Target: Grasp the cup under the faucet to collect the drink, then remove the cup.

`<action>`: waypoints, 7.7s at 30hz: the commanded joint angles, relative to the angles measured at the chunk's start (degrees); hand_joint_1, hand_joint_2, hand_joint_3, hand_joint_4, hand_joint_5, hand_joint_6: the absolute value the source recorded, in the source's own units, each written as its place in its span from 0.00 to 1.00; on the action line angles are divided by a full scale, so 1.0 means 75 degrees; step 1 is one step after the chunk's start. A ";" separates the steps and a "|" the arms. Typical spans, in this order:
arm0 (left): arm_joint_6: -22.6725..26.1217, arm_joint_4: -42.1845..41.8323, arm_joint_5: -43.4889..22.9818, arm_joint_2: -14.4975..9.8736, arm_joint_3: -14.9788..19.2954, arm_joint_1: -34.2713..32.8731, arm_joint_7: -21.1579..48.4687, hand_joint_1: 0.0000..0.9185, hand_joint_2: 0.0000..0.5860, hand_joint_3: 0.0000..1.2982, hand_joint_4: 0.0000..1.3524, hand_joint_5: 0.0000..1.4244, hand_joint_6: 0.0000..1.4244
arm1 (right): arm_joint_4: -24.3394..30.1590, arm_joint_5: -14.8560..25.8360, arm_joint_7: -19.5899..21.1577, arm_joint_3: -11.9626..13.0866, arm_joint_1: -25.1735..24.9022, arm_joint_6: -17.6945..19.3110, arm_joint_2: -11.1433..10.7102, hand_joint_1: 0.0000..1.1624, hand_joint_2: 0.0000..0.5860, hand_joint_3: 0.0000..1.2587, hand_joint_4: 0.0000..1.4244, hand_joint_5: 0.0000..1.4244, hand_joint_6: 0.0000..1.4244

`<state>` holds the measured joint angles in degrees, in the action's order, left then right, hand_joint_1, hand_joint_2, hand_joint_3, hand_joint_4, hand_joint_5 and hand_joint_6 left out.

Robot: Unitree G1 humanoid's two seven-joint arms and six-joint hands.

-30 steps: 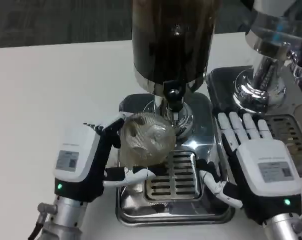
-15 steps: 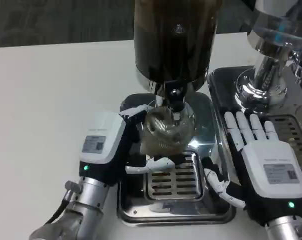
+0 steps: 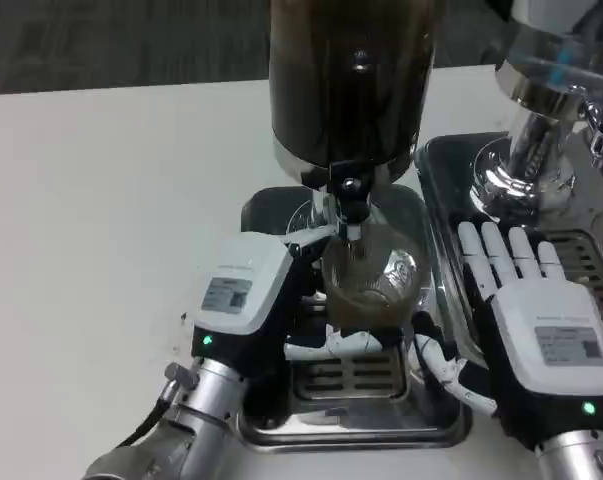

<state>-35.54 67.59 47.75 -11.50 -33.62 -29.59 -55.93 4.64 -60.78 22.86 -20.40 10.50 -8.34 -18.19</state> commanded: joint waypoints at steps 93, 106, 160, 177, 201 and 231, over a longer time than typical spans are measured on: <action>-0.0777 -0.6957 -0.7735 -0.0766 0.3336 0.2274 1.2061 0.00 0.12 0.07 0.05 0.20 0.12 | -0.0177 0.2187 0.0147 0.0767 0.0087 0.1537 0.0194 0.28 0.52 0.00 0.00 0.00 0.10; -0.1290 -0.7293 -0.7170 -0.0939 0.3270 0.2569 1.2066 0.00 0.12 0.08 0.07 0.20 0.12 | -0.0366 0.2229 0.0152 0.0771 -0.0048 0.1588 0.0238 0.28 0.53 0.00 0.00 0.00 0.10; -0.2411 -0.7704 -0.2291 -0.2342 0.2836 0.2470 0.8477 0.00 0.18 0.11 0.07 0.17 0.10 | -0.1191 0.4368 -0.0565 0.1618 0.0059 0.3254 0.0014 0.26 0.49 0.00 0.00 0.00 0.14; -0.2340 -0.7725 -0.2342 -0.2407 0.2888 0.2522 0.8341 0.00 0.18 0.11 0.07 0.18 0.10 | -0.1799 0.5476 -0.2397 0.1547 -0.0443 0.3915 0.0086 0.44 0.35 0.00 0.00 0.00 0.12; -0.2246 -0.7739 -0.2561 -0.2524 0.2987 0.2529 0.8335 0.00 0.26 0.13 0.07 0.19 0.10 | -0.2928 0.5639 -0.2659 0.1458 -0.1466 0.4008 0.0714 0.48 0.33 0.00 0.00 0.00 0.10; -0.2154 -0.8008 -0.2690 -0.2188 0.4373 0.2808 0.6928 0.00 0.29 0.10 0.01 0.13 0.05 | -0.3332 0.5622 -0.2642 0.1325 -0.1598 0.4357 0.0951 0.51 0.32 0.00 0.00 0.00 0.12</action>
<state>-51.34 7.39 27.55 -28.24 -1.76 -8.63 -2.65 -19.82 -18.59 3.17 -9.99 -1.61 23.75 -11.31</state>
